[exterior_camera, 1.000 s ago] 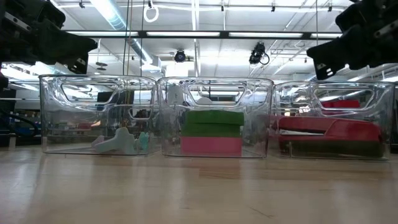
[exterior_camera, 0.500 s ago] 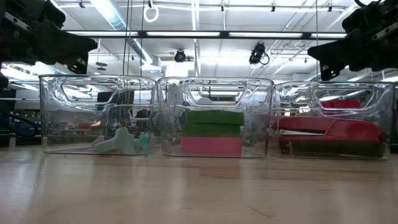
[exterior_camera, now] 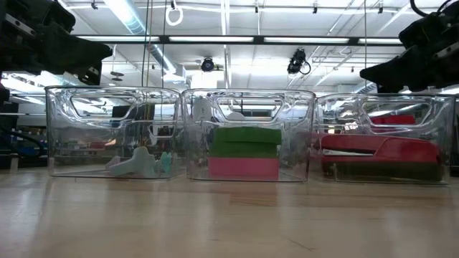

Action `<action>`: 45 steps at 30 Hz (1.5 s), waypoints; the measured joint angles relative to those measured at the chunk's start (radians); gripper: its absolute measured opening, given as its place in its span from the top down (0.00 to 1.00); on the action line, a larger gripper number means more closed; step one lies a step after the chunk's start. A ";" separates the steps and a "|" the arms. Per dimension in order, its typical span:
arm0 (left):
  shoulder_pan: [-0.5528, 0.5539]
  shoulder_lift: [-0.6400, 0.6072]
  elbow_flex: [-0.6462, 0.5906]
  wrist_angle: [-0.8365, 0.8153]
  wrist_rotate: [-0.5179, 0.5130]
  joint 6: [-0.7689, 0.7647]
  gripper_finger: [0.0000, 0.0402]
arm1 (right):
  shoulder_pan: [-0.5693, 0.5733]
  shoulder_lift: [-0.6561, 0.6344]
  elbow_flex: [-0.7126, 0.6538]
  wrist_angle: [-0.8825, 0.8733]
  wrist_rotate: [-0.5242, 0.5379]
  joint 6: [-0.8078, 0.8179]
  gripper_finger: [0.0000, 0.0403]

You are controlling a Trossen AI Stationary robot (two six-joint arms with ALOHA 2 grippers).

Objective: Pick and place Stapler, Stapler remover, tape
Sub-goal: Return to Home Position

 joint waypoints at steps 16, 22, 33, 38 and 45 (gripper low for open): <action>0.000 0.000 0.000 0.000 0.000 0.000 0.94 | 0.013 -0.096 0.000 -0.011 0.003 0.008 1.00; 0.000 0.000 0.000 0.000 0.000 0.000 0.94 | 0.033 -0.096 0.000 -0.010 0.003 0.010 1.00; 0.000 0.000 0.000 0.000 0.000 0.000 0.94 | 0.034 -0.095 0.000 -0.010 0.000 0.012 1.00; 0.000 0.000 0.000 0.000 0.000 0.000 0.94 | 0.034 -0.095 0.000 -0.010 0.000 0.012 1.00; 0.000 0.000 0.000 0.000 0.000 0.000 0.94 | 0.034 -0.095 0.000 -0.010 0.000 0.011 1.00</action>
